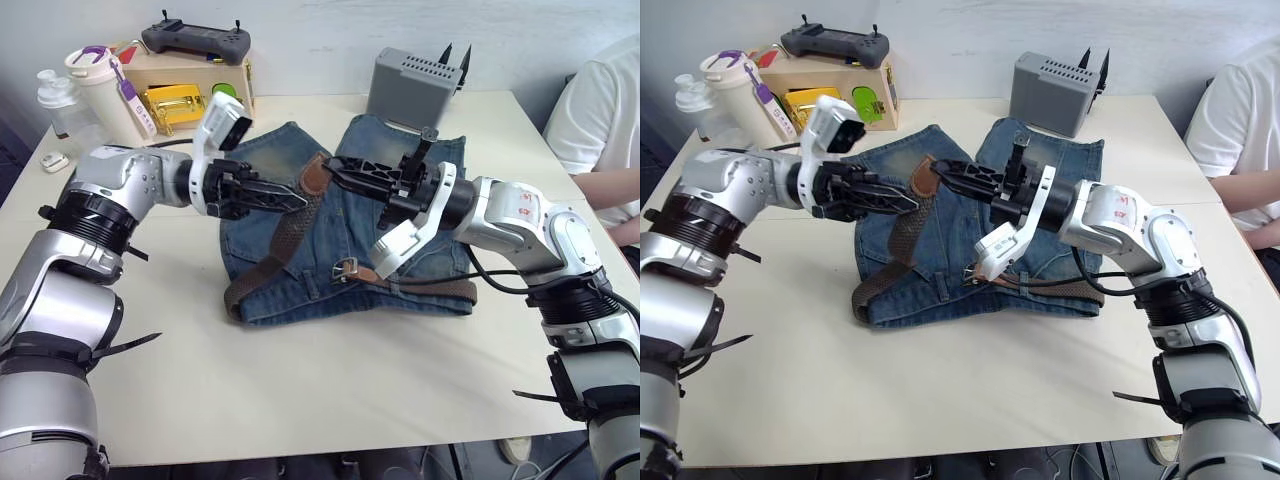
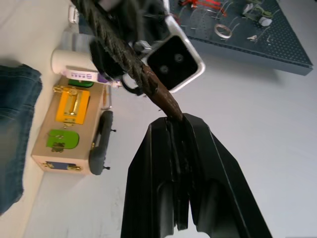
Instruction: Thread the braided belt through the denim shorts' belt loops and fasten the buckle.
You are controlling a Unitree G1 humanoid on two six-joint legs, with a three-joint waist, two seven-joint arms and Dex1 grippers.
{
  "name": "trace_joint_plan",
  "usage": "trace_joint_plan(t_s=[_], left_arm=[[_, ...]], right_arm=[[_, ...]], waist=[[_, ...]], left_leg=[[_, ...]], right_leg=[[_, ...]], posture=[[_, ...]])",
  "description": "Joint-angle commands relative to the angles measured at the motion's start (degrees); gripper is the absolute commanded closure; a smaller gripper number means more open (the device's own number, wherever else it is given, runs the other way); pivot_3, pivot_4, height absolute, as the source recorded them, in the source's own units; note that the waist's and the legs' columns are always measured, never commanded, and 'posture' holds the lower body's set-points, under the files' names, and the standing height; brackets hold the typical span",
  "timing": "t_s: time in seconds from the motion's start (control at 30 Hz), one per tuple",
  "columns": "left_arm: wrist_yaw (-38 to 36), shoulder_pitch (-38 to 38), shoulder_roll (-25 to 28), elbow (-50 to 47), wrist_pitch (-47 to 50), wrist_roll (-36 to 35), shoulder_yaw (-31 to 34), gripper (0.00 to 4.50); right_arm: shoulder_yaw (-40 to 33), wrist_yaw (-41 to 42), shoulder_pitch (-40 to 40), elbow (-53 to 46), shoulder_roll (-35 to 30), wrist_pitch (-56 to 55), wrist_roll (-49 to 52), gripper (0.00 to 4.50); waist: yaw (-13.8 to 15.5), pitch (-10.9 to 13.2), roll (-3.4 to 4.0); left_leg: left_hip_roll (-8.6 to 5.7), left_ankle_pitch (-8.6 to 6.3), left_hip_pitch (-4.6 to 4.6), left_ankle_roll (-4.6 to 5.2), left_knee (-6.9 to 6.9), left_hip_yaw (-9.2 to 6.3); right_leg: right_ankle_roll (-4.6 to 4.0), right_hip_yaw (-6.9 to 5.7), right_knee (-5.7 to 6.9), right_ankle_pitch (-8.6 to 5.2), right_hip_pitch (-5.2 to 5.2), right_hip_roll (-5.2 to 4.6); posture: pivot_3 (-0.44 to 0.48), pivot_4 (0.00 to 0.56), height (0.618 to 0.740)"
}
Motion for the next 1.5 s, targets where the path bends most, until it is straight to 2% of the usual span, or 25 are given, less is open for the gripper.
trace_joint_plan(t_s=[0.03, 0.13, 0.23, 0.37, 0.5, 0.63, 0.8, 0.9, 1.0, 1.2, 1.37, 1.5], left_arm=[[-6.41, -3.57, 1.48, 3.8, -2.18, 3.64, 7.46, 1.42], [-4.62, -3.53, 3.0, 3.75, -3.91, 7.08, 14.19, 0.12], [2.51, -0.86, 3.66, -1.18, -6.85, 9.83, 20.53, 0.05], [15.08, 7.3, 3.6, -15.61, -10.91, 14.14, 28.12, 0.05], [23.59, 15.22, 2.37, -28.11, -13.64, 19.69, 30.22, 0.05], [37.52, 24.56, -3.91, -45.35, -17.21, 28.05, 27.99, 0.05], [50.37, 25.76, -12.5, -56.02, -12.82, 35.32, 24.55, 0.05], [52.26, 25.92, -13.16, -57.65, -14.99, 42.57, 19.95, 0.05], [54.24, 25.9, -13.72, -56.06, -16.75, 47.05, 18.86, 0.05], [51.35, 26.67, -12.07, -53.95, -21.87, 53.34, 15.91, 0.05], [49.46, 26.29, -12.87, -52.0, -26.42, 57.28, 13.64, 0.05], [48.61, 25.58, -12.99, -51.0, -28.29, 60.07, 12.9, 0.05]], right_arm=[[-0.2, 6.0, 0.39, 1.95, -0.6, 5.3, 4.88, 4.5], [-1.95, 14.59, 3.37, 0.22, 1.27, 17.22, 14.27, 4.5], [-3.86, 23.21, 5.8, -5.67, 3.05, 35.07, 18.77, 4.5], [-6.64, 32.9, 5.53, -11.15, 3.91, 61.71, 23.47, 4.5], [-7.44, 39.02, 4.94, -16.38, 3.76, 77.34, 27.6, 4.5], [-8.61, 40.73, 3.75, -22.86, 6.4, 92.52, 33.69, 4.5], [-6.75, 39.6, 3.44, -26.34, 5.81, 97.31, 35.49, 4.5], [-6.21, 38.76, 3.02, -27.67, 5.78, 98.74, 36.6, 4.5], [-5.91, 37.97, 2.74, -28.05, 5.44, 98.64, 37.33, 4.5], [-5.46, 36.8, 2.64, -27.86, 4.6, 97.54, 37.92, 4.5], [-4.03, 36.84, 2.36, -27.68, 2.96, 95.83, 37.75, 4.5], [-0.3, 36.6, 1.31, -27.16, -0.75, 88.11, 33.57, 4.5]], waist=[[0.03, 0.0, 0.0], [-0.01, 0.0, 0.0], [-0.08, 0.0, 0.0], [0.1, 0.01, 0.02], [0.27, 0.01, 0.03], [0.68, -0.02, 0.07], [1.52, -0.02, 0.07], [1.52, -0.03, 0.09], [1.37, -0.04, 0.1], [1.45, -0.04, 0.1], [1.52, -0.04, 0.1], [1.51, -0.04, 0.1]], left_leg=[[0.0, 0.0, 0.0, 0.0, 0.0, 0.0], [0.0, 0.0, 0.0, 0.0, 0.0, 0.01], [0.04, 0.0, 0.0, 0.01, -0.01, 0.01], [0.04, 0.0, 0.01, 0.01, 0.03, -0.07], [0.02, 0.0, 0.0, 0.01, 0.02, -0.12], [0.01, 0.0, 0.01, 0.01, 0.01, -0.12], [-0.01, -0.01, -0.03, 0.01, 0.06, -0.11], [-0.04, -0.01, 0.01, 0.0, 0.05, -0.08], [-0.02, 0.0, 0.02, 0.0, 0.02, -0.05], [0.0, 0.01, 0.02, -0.02, -0.02, -0.03], [-0.01, 0.0, 0.01, -0.01, -0.01, -0.02], [-0.01, 0.0, 0.01, -0.01, -0.01, -0.01]], right_leg=[[0.0, 0.0, 0.0, 0.0, 0.0, 0.0], [0.0, 0.0, -0.01, 0.0, 0.0, 0.0], [0.0, 0.0, 0.02, 0.0, 0.0, 0.0], [0.0, -0.03, 0.12, 0.0, 0.0, -0.07], [0.0, -0.05, 0.18, 0.0, 0.02, -0.1], [0.0, -0.04, 0.18, 0.0, 0.03, -0.11], [0.02, -0.04, 0.14, 0.01, 0.02, -0.09], [0.02, 0.0, 0.16, 0.02, 0.03, -0.07], [0.02, 0.02, 0.15, 0.01, 0.02, -0.04], [0.02, 0.04, 0.12, 0.01, 0.0, -0.01], [0.02, 0.03, 0.11, 0.01, 0.01, -0.03], [0.02, 0.03, 0.1, 0.01, 0.01, -0.03]], posture=[[0.0, 0.15, 0.735], [0.0, 0.15, 0.735], [0.0, 0.15, 0.735], [0.0, 0.15, 0.735], [0.0, 0.15, 0.735], [0.0, 0.15, 0.735], [0.0, 0.15, 0.735], [0.0, 0.15, 0.735], [0.0, 0.15, 0.735], [0.0, 0.15, 0.735], [0.0, 0.15, 0.735], [0.0, 0.15, 0.735]])
